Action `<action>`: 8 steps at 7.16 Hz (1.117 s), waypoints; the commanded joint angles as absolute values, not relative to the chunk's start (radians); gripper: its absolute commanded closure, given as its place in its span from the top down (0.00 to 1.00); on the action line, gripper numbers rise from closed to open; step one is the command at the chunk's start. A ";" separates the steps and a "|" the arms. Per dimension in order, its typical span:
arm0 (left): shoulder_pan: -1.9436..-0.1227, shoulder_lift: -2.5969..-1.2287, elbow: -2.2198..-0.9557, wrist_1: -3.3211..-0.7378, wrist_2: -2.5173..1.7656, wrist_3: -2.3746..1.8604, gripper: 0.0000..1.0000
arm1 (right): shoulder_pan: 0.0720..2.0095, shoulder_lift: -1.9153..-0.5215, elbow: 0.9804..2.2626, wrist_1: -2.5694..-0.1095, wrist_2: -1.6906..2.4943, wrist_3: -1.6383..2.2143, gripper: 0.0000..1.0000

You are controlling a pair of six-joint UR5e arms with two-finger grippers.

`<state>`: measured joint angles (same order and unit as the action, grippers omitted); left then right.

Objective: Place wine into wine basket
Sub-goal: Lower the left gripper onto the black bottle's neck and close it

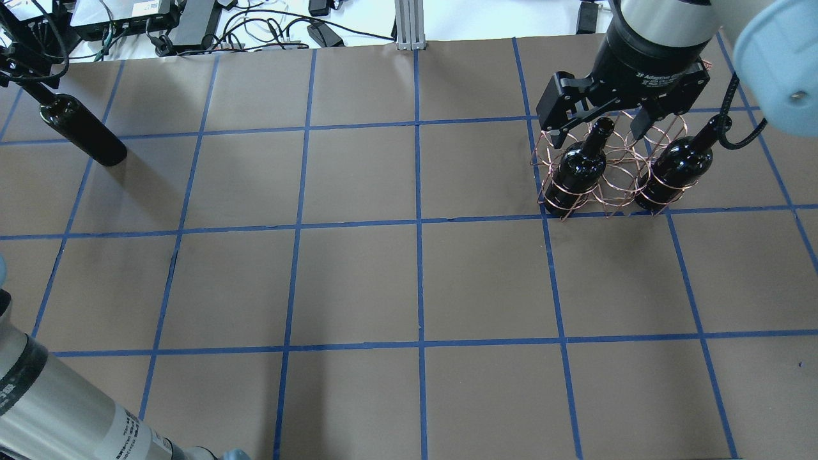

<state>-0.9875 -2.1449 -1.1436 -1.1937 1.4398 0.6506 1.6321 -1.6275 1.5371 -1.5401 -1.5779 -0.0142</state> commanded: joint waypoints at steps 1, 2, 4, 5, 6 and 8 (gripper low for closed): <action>-0.986 -2.161 -1.140 -1.180 1.439 0.653 0.83 | 1.632 -1.628 1.537 -1.540 -1.578 -0.017 1.00; -0.986 -2.163 -1.138 -1.178 1.440 0.657 0.76 | 1.632 -1.628 1.537 -1.540 -1.577 -0.017 1.00; -0.986 -2.164 -1.138 -1.174 1.439 0.660 0.75 | 1.632 -1.628 1.537 -1.540 -1.577 -0.018 1.00; -0.986 -2.171 -1.138 -1.163 1.440 0.664 0.71 | 1.632 -1.628 1.537 -1.540 -1.577 -0.020 1.00; -0.986 -2.174 -1.138 -1.152 1.440 0.666 0.58 | 1.632 -1.628 1.537 -1.540 -1.577 -0.020 1.00; -0.986 -2.174 -1.140 -1.152 1.440 0.666 0.00 | 1.632 -1.628 1.537 -1.540 -1.577 -0.020 1.00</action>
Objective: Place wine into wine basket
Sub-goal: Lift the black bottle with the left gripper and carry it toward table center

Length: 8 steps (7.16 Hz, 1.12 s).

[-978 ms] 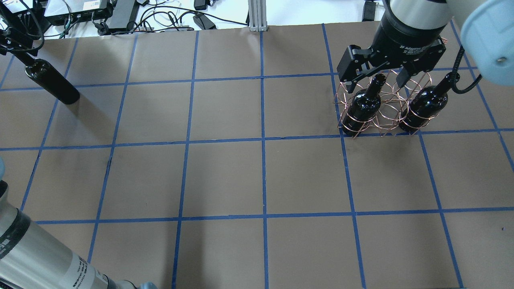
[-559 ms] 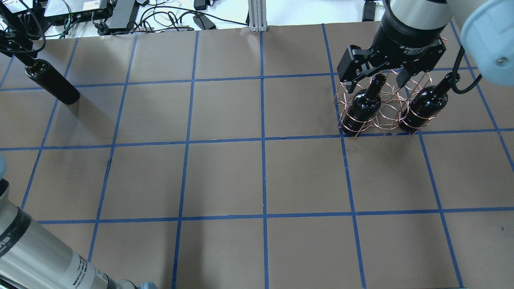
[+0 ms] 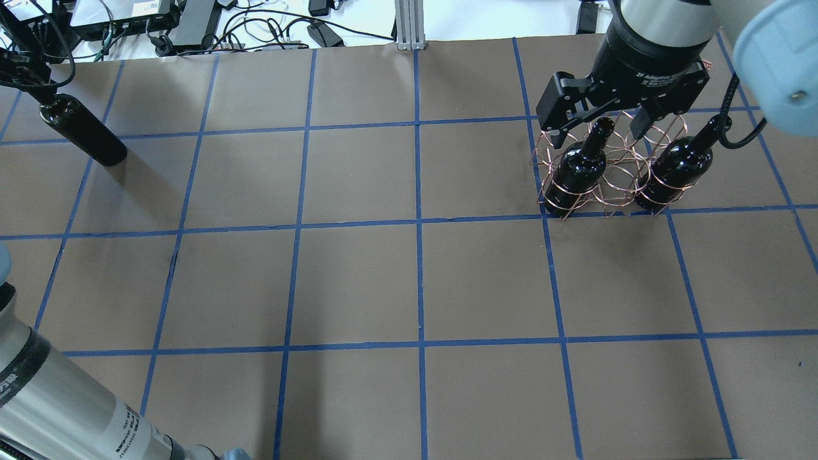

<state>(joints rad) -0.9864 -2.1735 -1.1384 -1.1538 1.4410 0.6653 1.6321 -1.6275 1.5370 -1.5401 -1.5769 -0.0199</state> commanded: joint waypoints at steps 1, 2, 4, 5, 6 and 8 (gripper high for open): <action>-0.986 -2.172 -1.141 -1.152 1.446 0.682 0.00 | 1.632 -1.628 1.537 -1.540 -1.577 -0.021 1.00; -0.986 -2.161 -1.144 -1.154 1.448 0.696 0.00 | 1.632 -1.628 1.537 -1.540 -1.578 -0.021 1.00; -0.986 -2.146 -1.146 -1.166 1.444 0.698 0.00 | 1.632 -1.628 1.537 -1.540 -1.578 -0.023 1.00; -0.986 -2.126 -1.147 -1.202 1.440 0.692 0.00 | 1.632 -1.628 1.537 -1.539 -1.578 -0.023 1.00; -0.994 -2.114 -1.152 -1.219 1.439 0.680 0.00 | 1.632 -1.628 1.537 -1.539 -1.578 -0.023 1.00; -1.050 -2.080 -1.169 -1.261 1.437 0.588 0.00 | 1.632 -1.628 1.537 -1.540 -1.578 -0.023 1.00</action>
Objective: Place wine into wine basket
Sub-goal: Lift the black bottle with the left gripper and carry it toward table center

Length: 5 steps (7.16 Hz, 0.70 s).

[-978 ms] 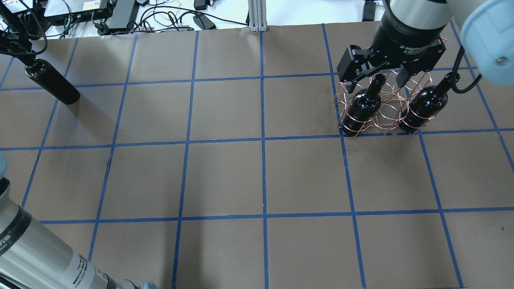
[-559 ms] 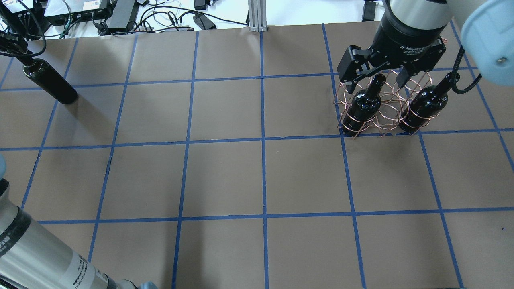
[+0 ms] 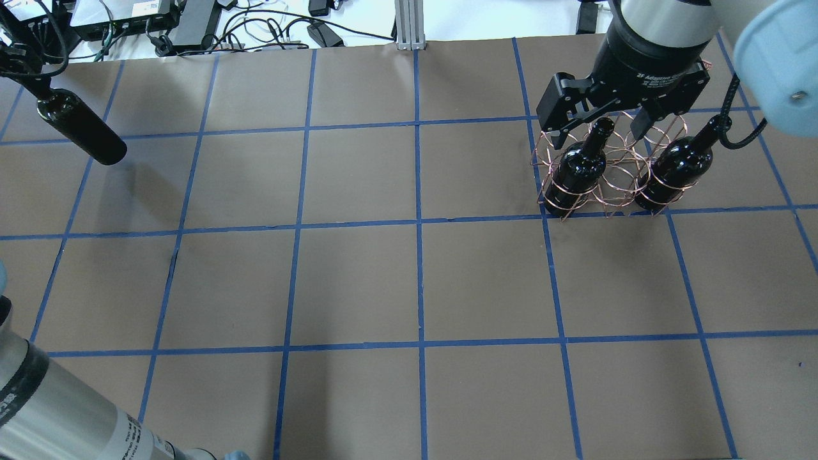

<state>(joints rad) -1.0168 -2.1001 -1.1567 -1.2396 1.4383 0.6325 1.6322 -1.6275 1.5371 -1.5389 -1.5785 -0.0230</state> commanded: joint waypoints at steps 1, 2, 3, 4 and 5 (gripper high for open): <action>-1.071 -2.063 -1.195 -1.261 1.439 0.560 0.00 | 1.632 -1.628 1.537 -1.540 -1.580 -0.023 1.00; -1.087 -2.043 -1.221 -1.259 1.439 0.543 0.00 | 1.632 -1.628 1.537 -1.540 -1.580 -0.023 1.00; -1.129 -2.027 -1.244 -1.258 1.443 0.488 0.00 | 1.632 -1.628 1.537 -1.540 -1.580 -0.023 1.00; -1.185 -1.996 -1.268 -1.253 1.448 0.416 0.00 | 1.632 -1.626 1.537 -1.539 -1.580 -0.025 1.00; -1.227 -1.979 -1.296 -1.250 1.451 0.358 0.00 | 1.632 -1.628 1.537 -1.539 -1.580 -0.025 1.00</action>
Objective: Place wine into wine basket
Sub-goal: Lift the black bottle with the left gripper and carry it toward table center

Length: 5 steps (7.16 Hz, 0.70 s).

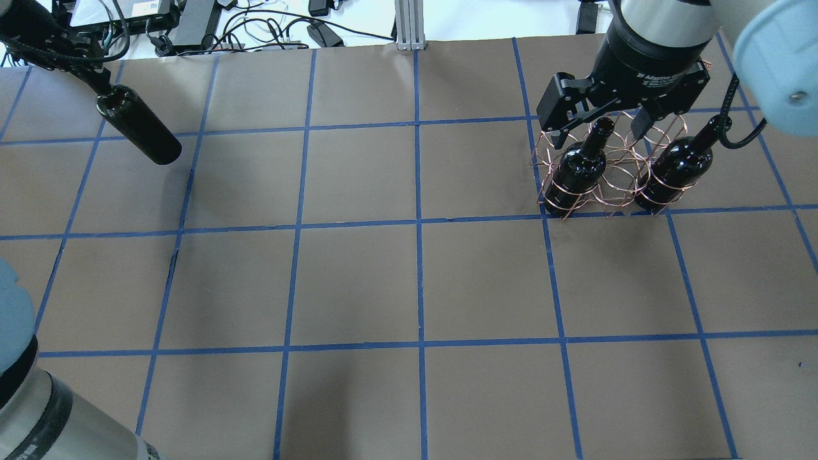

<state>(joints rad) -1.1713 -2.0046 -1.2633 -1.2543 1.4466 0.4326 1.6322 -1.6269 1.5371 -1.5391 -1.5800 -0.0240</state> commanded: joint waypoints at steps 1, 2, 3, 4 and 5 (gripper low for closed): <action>-1.267 -1.958 -1.328 -1.246 1.453 0.297 0.00 | 1.632 -1.626 1.537 -1.539 -1.582 -0.025 1.00; -1.310 -1.930 -1.356 -1.246 1.453 0.235 0.00 | 1.632 -1.626 1.537 -1.539 -1.582 -0.025 1.00; -1.356 -1.902 -1.386 -1.244 1.454 0.172 0.00 | 1.632 -1.628 1.537 -1.539 -1.582 -0.025 1.00; -1.405 -1.875 -1.420 -1.240 1.456 0.114 0.00 | 1.632 -1.626 1.537 -1.539 -1.582 -0.025 1.00; -1.452 -1.852 -1.449 -1.229 1.456 0.062 0.00 | 1.632 -1.626 1.537 -1.539 -1.582 -0.025 1.00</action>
<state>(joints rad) -1.3958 -1.8811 -1.4133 -1.2381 1.4550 0.1271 1.6321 -1.6264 1.5371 -1.5386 -1.5815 -0.0246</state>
